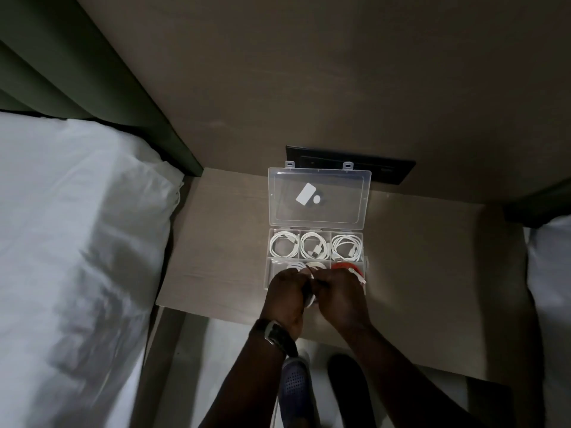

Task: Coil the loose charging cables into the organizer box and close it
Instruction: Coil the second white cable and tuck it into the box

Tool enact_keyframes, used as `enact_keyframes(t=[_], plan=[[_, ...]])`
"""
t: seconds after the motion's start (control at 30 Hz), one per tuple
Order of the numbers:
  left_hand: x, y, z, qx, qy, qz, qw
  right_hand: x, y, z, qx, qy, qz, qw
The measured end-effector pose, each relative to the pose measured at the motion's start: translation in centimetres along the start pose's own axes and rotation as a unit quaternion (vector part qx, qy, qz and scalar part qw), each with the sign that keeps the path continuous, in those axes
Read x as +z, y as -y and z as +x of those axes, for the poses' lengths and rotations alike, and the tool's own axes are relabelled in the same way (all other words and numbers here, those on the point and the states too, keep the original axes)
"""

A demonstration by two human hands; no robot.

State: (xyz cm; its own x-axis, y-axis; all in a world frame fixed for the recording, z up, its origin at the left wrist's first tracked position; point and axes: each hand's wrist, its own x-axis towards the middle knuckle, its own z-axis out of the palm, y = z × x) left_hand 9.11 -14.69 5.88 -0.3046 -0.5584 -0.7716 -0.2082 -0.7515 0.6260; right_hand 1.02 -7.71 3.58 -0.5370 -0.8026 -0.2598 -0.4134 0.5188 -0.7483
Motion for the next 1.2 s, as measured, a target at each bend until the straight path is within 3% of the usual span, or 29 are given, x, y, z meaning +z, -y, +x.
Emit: enact_keyframes(t=[0.17, 0.27, 0.37, 0.5, 0.63, 0.77, 1.07, 1.2], plan=[[-2.4, -1.2, 0.0, -0.059, 0.096, -0.113, 0.987, 0.5, -0.9, 0.6, -0.026, -0.010, -0.036, 0.999], [-4.4, -0.5, -0.1, -0.050, 0.090, -0.127, 0.987, -1.0, -2.2, 1.5, 0.034, -0.034, -0.038, 0.998], [-6.6, 0.6, 0.3, 0.043, 0.000, -0.051, 0.998, -1.8, -2.5, 2.7, 0.038, -0.046, -0.028, 0.998], [-8.9, 2.6, 2.6, 0.137, -0.129, 0.043, 0.981, -0.2, -0.5, 4.4, -0.016, -0.026, -0.021, 0.999], [-9.5, 3.7, 4.9, 0.218, -0.124, 0.177, 0.952, 2.1, 0.2, 6.1, -0.064, -0.003, -0.072, 0.995], [-9.3, 4.2, 6.6, 0.291, -0.088, 0.347, 0.887, 3.9, -0.7, 6.8, -0.106, 0.032, -0.152, 0.982], [-9.1, 5.1, 7.0, 0.324, -0.074, 0.450, 0.829, 4.7, -1.2, 7.8, -0.180, 0.118, -0.300, 0.929], [-9.2, 5.1, 7.1, 0.335, -0.079, 0.481, 0.806, 4.8, -0.3, 8.5, -0.161, 0.141, -0.327, 0.921]])
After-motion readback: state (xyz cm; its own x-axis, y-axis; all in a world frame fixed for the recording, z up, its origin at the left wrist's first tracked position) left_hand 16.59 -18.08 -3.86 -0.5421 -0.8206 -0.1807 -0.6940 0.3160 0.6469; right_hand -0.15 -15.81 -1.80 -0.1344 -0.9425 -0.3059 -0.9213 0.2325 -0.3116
